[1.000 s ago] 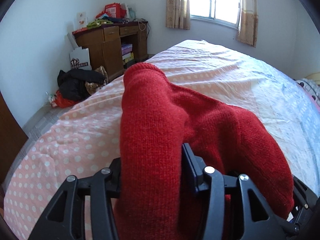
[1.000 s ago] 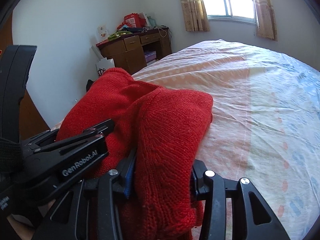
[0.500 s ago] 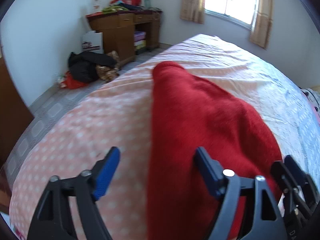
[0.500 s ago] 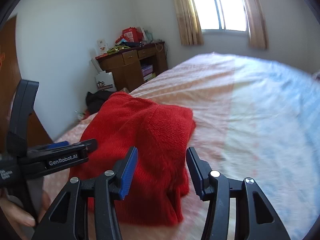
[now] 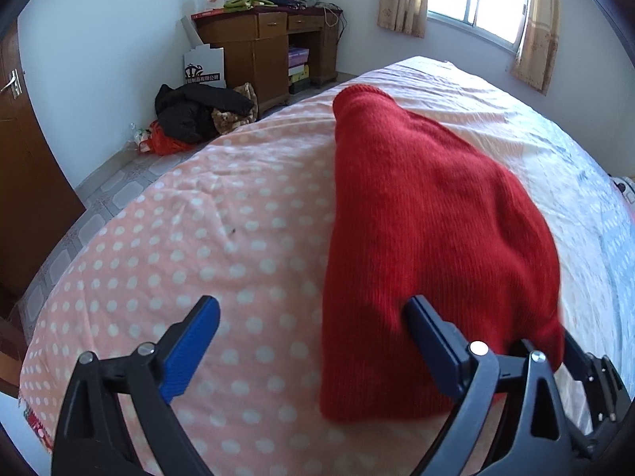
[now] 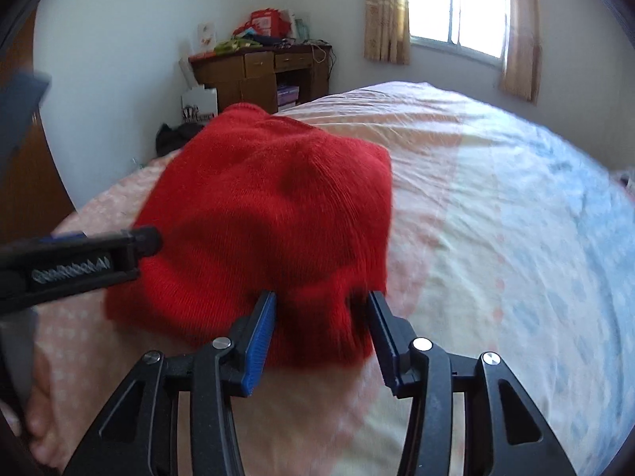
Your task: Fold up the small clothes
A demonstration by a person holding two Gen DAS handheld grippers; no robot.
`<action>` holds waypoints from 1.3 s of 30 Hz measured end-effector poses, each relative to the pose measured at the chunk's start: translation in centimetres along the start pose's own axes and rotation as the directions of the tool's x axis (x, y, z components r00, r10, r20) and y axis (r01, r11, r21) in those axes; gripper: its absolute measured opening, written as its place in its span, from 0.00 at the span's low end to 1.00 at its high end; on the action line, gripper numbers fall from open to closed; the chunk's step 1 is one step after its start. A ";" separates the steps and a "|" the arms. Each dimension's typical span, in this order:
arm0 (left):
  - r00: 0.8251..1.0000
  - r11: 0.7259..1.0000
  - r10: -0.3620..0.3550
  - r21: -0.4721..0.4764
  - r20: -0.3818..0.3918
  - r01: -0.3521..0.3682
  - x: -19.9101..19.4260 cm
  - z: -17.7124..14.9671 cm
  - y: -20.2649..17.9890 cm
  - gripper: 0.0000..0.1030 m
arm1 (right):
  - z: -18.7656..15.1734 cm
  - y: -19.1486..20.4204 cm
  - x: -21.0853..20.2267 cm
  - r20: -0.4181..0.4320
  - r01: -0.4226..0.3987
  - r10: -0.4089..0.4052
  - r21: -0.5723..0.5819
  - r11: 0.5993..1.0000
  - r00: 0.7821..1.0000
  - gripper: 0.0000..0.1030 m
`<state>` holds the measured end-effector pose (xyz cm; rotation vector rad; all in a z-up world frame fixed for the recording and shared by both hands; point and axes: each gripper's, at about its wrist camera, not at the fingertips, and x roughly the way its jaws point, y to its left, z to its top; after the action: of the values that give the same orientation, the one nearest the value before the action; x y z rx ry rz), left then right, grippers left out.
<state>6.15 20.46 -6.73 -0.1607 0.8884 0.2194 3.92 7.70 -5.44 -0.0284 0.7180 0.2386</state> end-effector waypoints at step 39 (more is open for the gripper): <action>0.982 0.990 -0.020 0.141 0.186 -0.007 -19.5 -14.3 0.7 1.00 | -9.0 -1.3 -23.4 0.130 0.079 -0.112 0.233 0.969 0.985 0.68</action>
<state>-16.65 15.49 -0.34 -0.0105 0.7133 0.1616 -18.61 0.60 3.07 0.1708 0.5968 0.0638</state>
